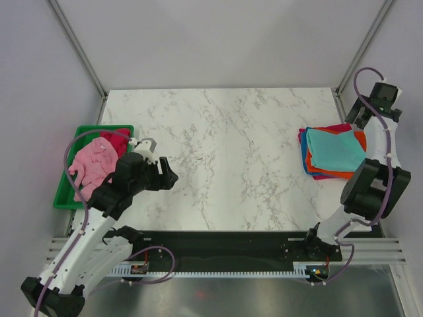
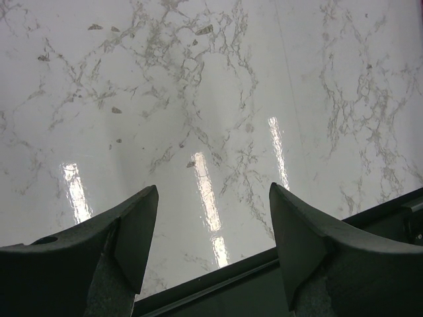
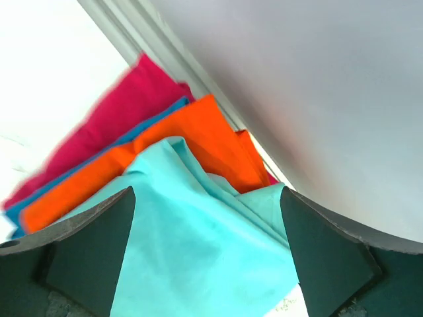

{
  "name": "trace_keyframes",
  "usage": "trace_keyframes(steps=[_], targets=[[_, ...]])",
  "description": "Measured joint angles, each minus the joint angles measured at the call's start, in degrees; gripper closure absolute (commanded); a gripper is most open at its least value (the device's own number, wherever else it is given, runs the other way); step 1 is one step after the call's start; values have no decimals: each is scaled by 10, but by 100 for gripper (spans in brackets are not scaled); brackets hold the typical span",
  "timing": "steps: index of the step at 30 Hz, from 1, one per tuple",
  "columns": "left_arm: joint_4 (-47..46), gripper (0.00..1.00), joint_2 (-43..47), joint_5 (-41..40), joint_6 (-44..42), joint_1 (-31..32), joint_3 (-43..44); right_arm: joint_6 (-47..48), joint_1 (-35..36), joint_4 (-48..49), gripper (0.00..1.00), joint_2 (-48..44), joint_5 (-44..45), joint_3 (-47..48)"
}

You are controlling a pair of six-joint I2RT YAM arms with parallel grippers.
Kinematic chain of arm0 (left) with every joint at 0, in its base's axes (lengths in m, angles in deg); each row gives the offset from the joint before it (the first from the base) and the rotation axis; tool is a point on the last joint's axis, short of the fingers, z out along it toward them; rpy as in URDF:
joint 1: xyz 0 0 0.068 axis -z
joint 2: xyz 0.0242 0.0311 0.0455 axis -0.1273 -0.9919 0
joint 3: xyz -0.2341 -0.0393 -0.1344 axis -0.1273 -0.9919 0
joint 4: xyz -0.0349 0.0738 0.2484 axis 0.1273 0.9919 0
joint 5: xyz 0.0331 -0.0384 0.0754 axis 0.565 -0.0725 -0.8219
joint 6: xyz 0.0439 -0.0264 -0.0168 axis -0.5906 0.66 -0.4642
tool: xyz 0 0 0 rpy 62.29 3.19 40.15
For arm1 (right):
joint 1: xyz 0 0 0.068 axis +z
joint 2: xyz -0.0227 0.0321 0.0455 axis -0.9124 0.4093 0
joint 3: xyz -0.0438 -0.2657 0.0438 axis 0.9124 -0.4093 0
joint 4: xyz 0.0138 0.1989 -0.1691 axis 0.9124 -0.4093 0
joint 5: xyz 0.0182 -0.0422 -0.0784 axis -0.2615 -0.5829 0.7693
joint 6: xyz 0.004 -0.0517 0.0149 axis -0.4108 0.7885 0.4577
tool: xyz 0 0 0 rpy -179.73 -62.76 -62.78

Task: Fold and stack the t-shirts
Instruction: Neatly place the folded tshirt to the corner

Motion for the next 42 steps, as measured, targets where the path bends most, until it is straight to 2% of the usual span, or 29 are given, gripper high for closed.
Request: trace_keyframes(steps=[4,5,6,7,10,13,17,24,29,30,32,33,34,37,42], targets=[[0,24,1,0,0,0,0,-17,0,10,2,-79,-11,-24],[0,24,2,0,0,0,0,-22,0,19,5,-98,-36,-40],[0,24,3,0,0,0,0,-24,-1,24,11,-112,-59,-54],[0,24,3,0,0,0,0,-29,-1,35,26,-125,-92,-73],[0,25,3,0,0,0,0,-45,-1,57,55,-124,-189,-113],[0,25,2,0,0,0,0,-58,0,70,74,-84,-257,-129],[0,25,4,0,0,0,0,-68,-10,82,80,-28,-293,-136],[0,25,3,-2,0,0,0,-71,-78,101,78,9,-277,-143],[0,25,0,-6,0,0,0,-72,-97,104,73,33,-228,-143],[0,25,1,-7,0,0,0,-72,-96,104,64,33,-217,-143],[0,25,2,-10,0,0,0,-72,-91,104,60,27,-190,-142],[0,25,3,-11,0,0,0,-72,-89,103,45,20,-177,-143],[0,25,5,-12,0,0,0,-75,-88,101,35,9,-164,-142],[0,25,8,-13,0,0,0,-74,-89,97,15,-47,-129,-142],[0,25,12,-15,0,0,0,-87,-91,109,11,-187,-150,-155]])
